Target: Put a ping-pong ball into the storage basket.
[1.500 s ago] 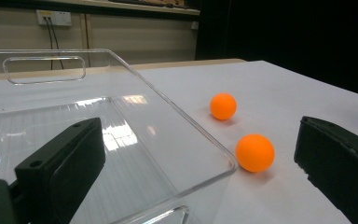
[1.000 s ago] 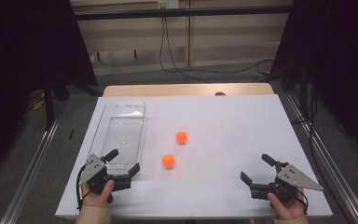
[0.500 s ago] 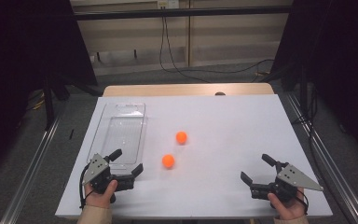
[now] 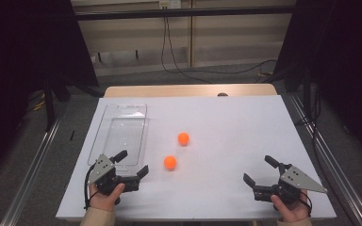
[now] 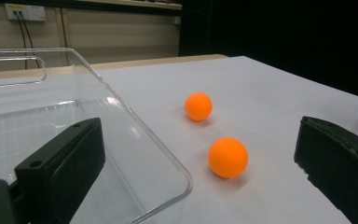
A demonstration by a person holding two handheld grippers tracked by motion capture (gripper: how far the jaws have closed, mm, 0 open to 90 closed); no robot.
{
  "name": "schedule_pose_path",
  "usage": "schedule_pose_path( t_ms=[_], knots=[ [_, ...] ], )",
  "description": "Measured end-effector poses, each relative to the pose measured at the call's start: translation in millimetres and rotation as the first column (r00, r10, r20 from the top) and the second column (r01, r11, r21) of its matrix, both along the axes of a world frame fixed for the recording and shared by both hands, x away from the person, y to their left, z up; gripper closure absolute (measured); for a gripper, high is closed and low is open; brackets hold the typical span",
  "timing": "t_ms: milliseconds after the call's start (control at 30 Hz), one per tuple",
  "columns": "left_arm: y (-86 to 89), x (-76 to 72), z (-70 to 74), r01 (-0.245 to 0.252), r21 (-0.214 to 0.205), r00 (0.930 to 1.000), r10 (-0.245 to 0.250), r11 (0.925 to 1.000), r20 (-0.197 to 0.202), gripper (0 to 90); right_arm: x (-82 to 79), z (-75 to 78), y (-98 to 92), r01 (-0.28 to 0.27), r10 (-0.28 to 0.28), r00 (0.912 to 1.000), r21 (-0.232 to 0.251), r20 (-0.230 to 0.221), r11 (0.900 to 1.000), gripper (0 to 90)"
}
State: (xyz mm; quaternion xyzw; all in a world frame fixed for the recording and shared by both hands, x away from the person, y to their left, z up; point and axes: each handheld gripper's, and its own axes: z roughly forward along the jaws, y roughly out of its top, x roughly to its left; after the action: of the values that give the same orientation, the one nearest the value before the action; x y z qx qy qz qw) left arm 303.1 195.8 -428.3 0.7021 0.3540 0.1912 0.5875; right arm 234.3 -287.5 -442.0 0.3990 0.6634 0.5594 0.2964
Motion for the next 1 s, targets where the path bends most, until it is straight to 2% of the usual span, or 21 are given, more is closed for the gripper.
schedule_pose_path(
  t_ms=[367, 1000],
  knots=[
    [-7.5, -0.1, 2.1, 0.008, -0.012, 1.0, -0.008, 0.9999, -0.004, 1.7, -0.4, 1.0, 0.3, -0.002, 0.002, 1.0, -0.002, 0.006, 1.0, 1.7],
    [-28.0, 5.3, 7.5, 0.036, -0.018, 0.9986, -0.036, 0.9992, -0.037, 1.7, -0.7, 2.0, -0.3, -0.003, 0.003, 1.0, 0.003, 0.009, 1.0, 1.7]
  ],
)
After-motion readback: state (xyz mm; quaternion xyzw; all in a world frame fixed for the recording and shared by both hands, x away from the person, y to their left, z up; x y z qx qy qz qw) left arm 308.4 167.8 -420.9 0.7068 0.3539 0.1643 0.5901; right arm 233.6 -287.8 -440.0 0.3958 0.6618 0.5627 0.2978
